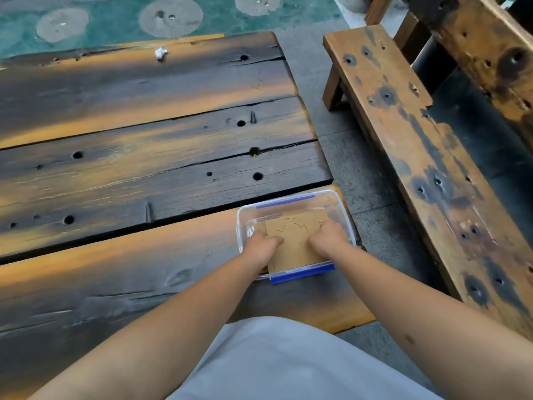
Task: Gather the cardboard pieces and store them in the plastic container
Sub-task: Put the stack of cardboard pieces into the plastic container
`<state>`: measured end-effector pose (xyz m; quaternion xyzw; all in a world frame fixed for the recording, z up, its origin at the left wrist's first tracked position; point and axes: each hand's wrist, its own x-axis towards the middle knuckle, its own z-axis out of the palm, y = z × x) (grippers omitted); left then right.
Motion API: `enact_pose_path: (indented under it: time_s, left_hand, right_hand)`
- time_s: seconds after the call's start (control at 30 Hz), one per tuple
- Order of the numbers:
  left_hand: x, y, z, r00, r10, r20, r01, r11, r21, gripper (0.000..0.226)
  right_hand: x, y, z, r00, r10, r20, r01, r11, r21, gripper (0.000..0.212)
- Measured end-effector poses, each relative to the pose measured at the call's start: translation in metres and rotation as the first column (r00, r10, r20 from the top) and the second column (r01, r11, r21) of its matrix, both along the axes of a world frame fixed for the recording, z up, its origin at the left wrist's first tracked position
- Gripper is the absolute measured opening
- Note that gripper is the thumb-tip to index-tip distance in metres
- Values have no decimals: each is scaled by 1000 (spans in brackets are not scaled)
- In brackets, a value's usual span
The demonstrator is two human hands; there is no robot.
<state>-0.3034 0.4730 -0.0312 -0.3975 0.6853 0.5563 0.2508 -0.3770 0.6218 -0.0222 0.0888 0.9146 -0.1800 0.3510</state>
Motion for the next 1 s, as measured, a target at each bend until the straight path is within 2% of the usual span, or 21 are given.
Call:
enact_pose_path:
  time_s: [0.17, 0.27, 0.4, 0.57, 0.63, 0.73, 0.9, 1.0]
  left_hand:
    - [-1, -2, 1, 994, 106, 38, -109, 991, 84, 68]
    - [-2, -6, 2, 988, 142, 58, -149, 979, 140, 71]
    - [-1, -8, 1, 986, 159, 56, -167, 965, 200, 58]
    - [0, -8, 3, 985, 165, 47, -172, 955, 240, 44]
    - [1, -9, 4, 984, 169, 48, -176, 951, 255, 41]
    - [2, -9, 6, 987, 149, 54, -158, 954, 253, 46]
    - [0, -8, 8, 993, 102, 66, -113, 975, 190, 59]
    - [0, -7, 10, 998, 45, 46, -51, 991, 122, 54]
  right_hand:
    - [0, -3, -6, 1000, -15, -7, 16, 998, 54, 59]
    - [-1, -1, -8, 998, -67, 7, 67, 997, -46, 71]
    - [-3, 3, -10, 993, -118, 9, 118, 982, -149, 77]
    - [-5, 7, -14, 978, -158, 138, 191, 943, -272, 98]
    - [-5, 8, -14, 974, -170, 148, 210, 927, -312, 98]
    - [-2, 7, -16, 976, -125, 176, 183, 912, -367, 87]
    - [3, 6, -15, 990, -37, 139, 81, 939, -333, 80]
    - [6, 5, -11, 995, 14, 97, 17, 948, -319, 76]
